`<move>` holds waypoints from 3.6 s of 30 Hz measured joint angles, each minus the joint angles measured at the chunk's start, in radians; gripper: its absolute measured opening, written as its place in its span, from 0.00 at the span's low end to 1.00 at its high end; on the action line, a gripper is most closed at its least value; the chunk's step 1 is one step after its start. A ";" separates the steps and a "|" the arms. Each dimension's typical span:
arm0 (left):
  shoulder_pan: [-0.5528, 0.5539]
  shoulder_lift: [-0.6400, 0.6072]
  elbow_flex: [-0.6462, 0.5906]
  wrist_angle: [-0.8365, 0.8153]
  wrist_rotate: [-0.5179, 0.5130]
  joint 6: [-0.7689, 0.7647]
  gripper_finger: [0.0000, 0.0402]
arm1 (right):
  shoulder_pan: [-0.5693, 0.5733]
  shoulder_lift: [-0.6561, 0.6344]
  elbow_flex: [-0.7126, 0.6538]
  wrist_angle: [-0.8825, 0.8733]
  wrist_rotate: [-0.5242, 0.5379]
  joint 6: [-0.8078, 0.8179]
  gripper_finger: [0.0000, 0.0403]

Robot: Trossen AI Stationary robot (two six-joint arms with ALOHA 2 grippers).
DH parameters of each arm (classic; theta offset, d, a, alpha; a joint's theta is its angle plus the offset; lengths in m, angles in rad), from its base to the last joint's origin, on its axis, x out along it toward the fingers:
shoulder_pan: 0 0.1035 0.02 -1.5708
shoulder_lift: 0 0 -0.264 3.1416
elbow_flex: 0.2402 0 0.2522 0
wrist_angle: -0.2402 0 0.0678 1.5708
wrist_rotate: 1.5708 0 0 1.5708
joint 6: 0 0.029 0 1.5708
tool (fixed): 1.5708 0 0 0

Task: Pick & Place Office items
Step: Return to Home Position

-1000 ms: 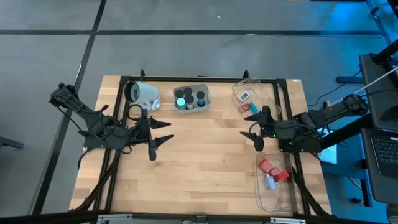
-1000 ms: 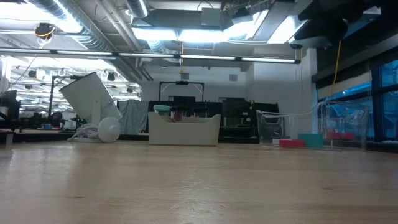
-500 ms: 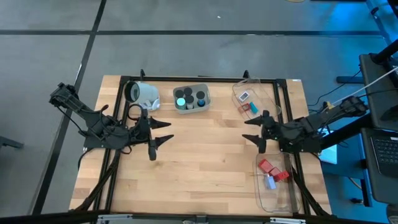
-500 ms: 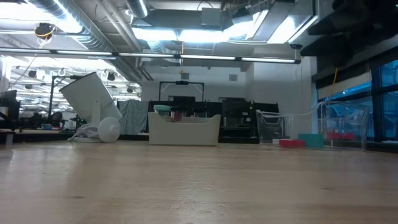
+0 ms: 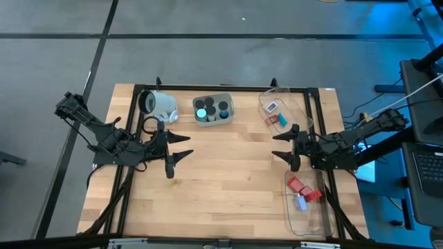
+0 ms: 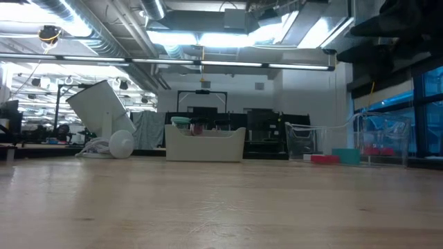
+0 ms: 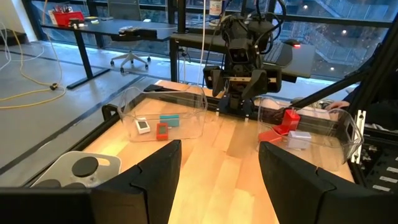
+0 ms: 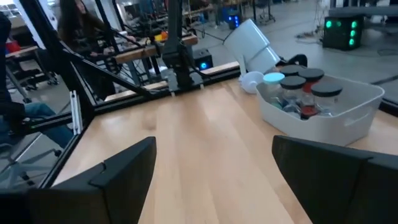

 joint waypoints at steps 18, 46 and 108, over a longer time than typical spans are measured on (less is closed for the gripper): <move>0.000 0.000 -0.001 -0.008 0.000 -0.007 0.53 | 0.000 0.000 -0.147 0.235 -0.049 -0.038 0.80; 0.091 0.174 -0.001 -0.148 -0.147 -0.219 0.53 | 0.000 0.000 -0.192 0.251 0.080 -0.036 0.80; 0.454 -0.763 -0.979 0.433 0.125 -0.168 0.53 | 0.000 0.000 -0.191 0.251 0.080 -0.036 0.80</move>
